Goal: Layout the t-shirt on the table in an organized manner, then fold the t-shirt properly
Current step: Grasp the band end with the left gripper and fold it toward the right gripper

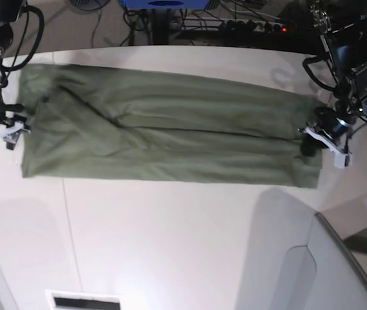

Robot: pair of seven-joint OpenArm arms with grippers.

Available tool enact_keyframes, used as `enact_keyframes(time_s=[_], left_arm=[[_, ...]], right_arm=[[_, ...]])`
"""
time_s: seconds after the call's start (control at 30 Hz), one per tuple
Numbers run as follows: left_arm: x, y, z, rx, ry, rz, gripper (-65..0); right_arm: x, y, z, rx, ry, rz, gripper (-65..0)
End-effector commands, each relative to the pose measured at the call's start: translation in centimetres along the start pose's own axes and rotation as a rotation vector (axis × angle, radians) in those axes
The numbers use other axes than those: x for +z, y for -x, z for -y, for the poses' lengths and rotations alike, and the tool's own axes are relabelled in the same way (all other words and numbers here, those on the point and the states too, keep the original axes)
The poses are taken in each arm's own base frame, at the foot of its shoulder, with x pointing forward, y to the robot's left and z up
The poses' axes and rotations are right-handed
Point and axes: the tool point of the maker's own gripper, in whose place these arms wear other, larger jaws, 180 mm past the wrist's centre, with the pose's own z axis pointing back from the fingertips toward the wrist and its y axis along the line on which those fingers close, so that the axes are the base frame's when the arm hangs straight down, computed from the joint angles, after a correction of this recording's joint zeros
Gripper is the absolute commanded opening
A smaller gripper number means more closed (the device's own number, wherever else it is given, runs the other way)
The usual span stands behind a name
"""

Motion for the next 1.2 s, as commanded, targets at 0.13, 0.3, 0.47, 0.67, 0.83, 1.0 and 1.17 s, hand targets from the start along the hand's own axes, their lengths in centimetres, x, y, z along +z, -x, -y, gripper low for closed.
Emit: enact_keyframes(time_s=[0.13, 0.3, 0.47, 0.67, 0.83, 1.0, 1.17], left_arm=[[2.0, -3.5, 2.2, -0.256, -0.039, 0.028, -65.0], [2.6, -3.9, 7.7, -0.395, -0.004, -0.001, -65.0], [2.4, -4.3, 12.6, -0.436, 0.034, 0.002, -65.0], [0.7, -1.9, 18.2, -0.462, 0.143, -0.048, -65.0], [-0.7, -0.5, 21.4, -0.455, 0.216, -0.075, -65.0], [-2.1, 0.9, 23.9, -0.452, 0.275, -0.115, -65.0], [-2.4, 1.2, 26.4, -0.455, 0.323, -0.114, -65.0]], right_arm=[[0.0, -1.5, 0.8, 0.004, 0.017, 0.043, -27.2], [0.0, -1.7, 0.7, 0.003, 0.015, 0.047, -27.2], [0.0, -1.7, 0.9, 0.003, 0.018, 0.048, -27.2], [0.0, -1.8, 1.1, 0.003, 0.023, 0.05, -27.2], [0.0, -1.8, 1.2, 0.004, 0.024, 0.05, -27.2], [0.0, -1.9, 1.1, 0.002, 0.023, 0.051, -27.2], [0.0, -1.9, 1.2, 0.003, 0.024, 0.05, -27.2]])
